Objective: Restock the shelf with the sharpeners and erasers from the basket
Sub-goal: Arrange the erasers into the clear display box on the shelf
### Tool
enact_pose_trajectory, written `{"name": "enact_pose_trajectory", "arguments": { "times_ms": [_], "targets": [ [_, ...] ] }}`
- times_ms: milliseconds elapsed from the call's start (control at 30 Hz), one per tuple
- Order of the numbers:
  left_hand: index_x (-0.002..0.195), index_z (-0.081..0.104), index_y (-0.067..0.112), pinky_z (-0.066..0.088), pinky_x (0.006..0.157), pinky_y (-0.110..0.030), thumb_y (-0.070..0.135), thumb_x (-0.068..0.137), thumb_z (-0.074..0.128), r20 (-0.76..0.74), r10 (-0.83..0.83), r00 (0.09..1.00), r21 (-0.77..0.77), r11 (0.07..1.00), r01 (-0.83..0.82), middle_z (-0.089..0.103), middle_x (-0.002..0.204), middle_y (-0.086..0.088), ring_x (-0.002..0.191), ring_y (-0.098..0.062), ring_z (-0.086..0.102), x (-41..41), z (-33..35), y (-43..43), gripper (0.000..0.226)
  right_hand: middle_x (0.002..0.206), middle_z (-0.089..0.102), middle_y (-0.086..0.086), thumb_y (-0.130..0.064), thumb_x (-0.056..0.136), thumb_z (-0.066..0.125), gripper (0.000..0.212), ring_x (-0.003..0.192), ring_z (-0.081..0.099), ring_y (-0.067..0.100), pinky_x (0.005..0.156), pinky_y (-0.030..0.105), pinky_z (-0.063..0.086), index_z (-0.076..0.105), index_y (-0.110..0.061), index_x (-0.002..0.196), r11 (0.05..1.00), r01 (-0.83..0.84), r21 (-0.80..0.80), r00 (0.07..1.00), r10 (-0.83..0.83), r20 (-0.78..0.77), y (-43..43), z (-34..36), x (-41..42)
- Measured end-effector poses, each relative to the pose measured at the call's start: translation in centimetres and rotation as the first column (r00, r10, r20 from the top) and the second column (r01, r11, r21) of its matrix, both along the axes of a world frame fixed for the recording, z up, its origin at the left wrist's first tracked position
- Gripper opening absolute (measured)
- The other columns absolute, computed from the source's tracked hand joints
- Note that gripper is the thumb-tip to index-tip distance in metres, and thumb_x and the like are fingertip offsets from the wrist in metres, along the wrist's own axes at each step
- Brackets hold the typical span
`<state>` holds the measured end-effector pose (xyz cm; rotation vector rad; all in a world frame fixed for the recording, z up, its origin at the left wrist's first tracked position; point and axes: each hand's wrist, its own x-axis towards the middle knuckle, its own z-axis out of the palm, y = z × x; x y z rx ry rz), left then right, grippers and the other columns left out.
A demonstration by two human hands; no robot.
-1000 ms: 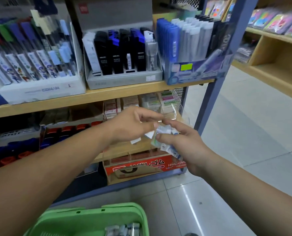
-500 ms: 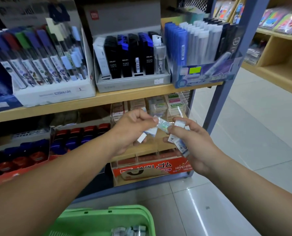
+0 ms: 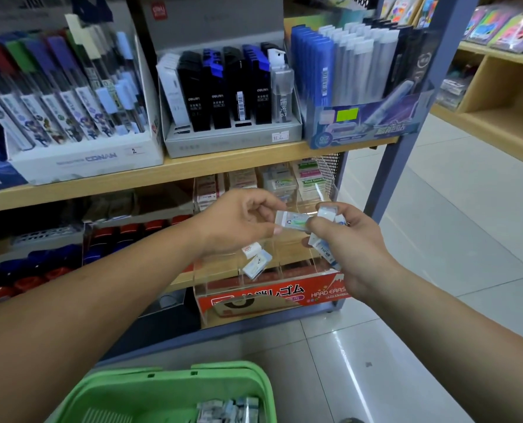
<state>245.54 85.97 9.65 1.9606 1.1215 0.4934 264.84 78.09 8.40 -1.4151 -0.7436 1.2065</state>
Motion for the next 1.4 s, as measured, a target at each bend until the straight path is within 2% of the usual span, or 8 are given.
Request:
{"name": "enact_pose_trajectory", "arguments": {
  "times_ms": [233,433,633,767,900,1000,1200,1400],
  "targets": [
    [0.116,0.068,0.025,0.044,0.069,-0.011,0.029,0.091,0.078,-0.252,0.167,0.953,0.214,0.97,-0.114,0.064,0.108,0.01,0.093,-0.002,0.06,1.5,0.2,2.9,0.027,0.101,0.075,0.002,-0.017,0.09,0.078,0.021,0.093,0.076,0.028,0.08,0.045,0.065,0.069,-0.032,0.102,0.996,0.074,0.046,0.996,-0.077,0.047,0.2,-1.0,1.2],
    [0.11,0.075,0.024,0.052,0.072,-0.026,0.025,0.085,0.084,-0.405,0.141,0.903,0.134,0.987,-0.093,0.066,0.093,0.009,0.086,-0.013,0.064,4.4,-1.0,4.7,0.027,0.081,0.075,-0.014,-0.015,0.091,0.077,0.022,0.08,0.078,0.022,0.067,0.035,0.066,0.069,-0.035,0.096,0.996,0.022,0.091,0.997,-0.028,0.07,-0.3,-1.3,1.7],
    [0.119,0.075,0.027,0.051,0.086,-0.027,0.027,0.091,0.078,-0.545,0.043,0.837,0.085,0.996,0.004,0.065,0.111,0.009,0.1,-0.013,0.063,5.3,-0.4,5.2,0.029,0.079,0.073,-0.023,-0.015,0.093,0.075,0.025,0.076,0.076,0.007,0.052,0.022,0.059,0.067,-0.038,0.096,0.992,-0.026,0.121,0.998,0.018,0.066,-0.5,-1.1,1.8],
    [0.119,0.075,0.024,0.053,0.096,-0.031,0.033,0.096,0.072,-0.456,0.059,0.888,0.09,0.996,-0.02,0.066,0.12,0.01,0.109,-0.014,0.063,4.1,0.6,4.4,0.024,0.08,0.074,-0.02,-0.015,0.093,0.075,0.025,0.079,0.077,0.012,0.056,0.024,0.061,0.068,-0.038,0.098,0.991,-0.031,0.132,0.997,0.021,0.079,-0.3,-1.2,1.7],
    [0.097,0.077,0.025,0.047,0.065,-0.01,0.028,0.093,0.075,-0.403,0.061,0.913,0.097,0.995,-0.024,0.07,0.095,0.014,0.087,-0.002,0.065,0.6,0.8,2.3,0.005,0.081,0.076,-0.016,-0.017,0.092,0.076,0.023,0.077,0.078,0.016,0.061,0.03,0.064,0.068,-0.037,0.099,0.993,-0.047,0.113,0.995,0.037,0.094,-0.4,-1.4,1.4],
    [0.096,0.079,0.028,0.054,0.08,-0.018,0.025,0.093,0.076,-0.416,0.007,0.909,0.022,1.0,0.003,0.073,0.099,0.016,0.093,0.001,0.066,-1.2,-0.1,0.5,0.006,0.088,0.076,-0.011,-0.02,0.092,0.078,0.023,0.078,0.078,0.018,0.061,0.031,0.063,0.068,-0.038,0.102,0.994,-0.055,0.097,0.993,0.045,0.109,-0.4,-1.5,0.9],
    [0.142,0.062,0.023,0.044,0.1,-0.024,0.021,0.099,0.068,-0.574,-0.085,0.814,-0.07,0.996,0.055,0.057,0.147,0.008,0.129,-0.012,0.057,-0.1,-1.8,-0.5,0.043,0.096,0.077,-0.007,-0.02,0.091,0.079,0.023,0.086,0.078,0.023,0.076,0.042,0.065,0.069,-0.037,0.102,0.995,-0.068,0.077,0.989,0.057,0.139,-0.4,-1.6,0.7],
    [0.144,0.059,0.026,0.047,0.11,-0.035,0.012,0.094,0.069,-0.637,-0.14,0.758,-0.136,0.988,0.068,0.055,0.149,0.002,0.133,-0.02,0.055,0.4,-2.2,-0.1,0.053,0.097,0.078,-0.005,-0.02,0.09,0.079,0.023,0.086,0.079,0.024,0.083,0.049,0.065,0.07,-0.037,0.102,0.994,-0.091,0.068,0.987,0.081,0.142,-0.5,-1.8,1.0]
  ]
}}
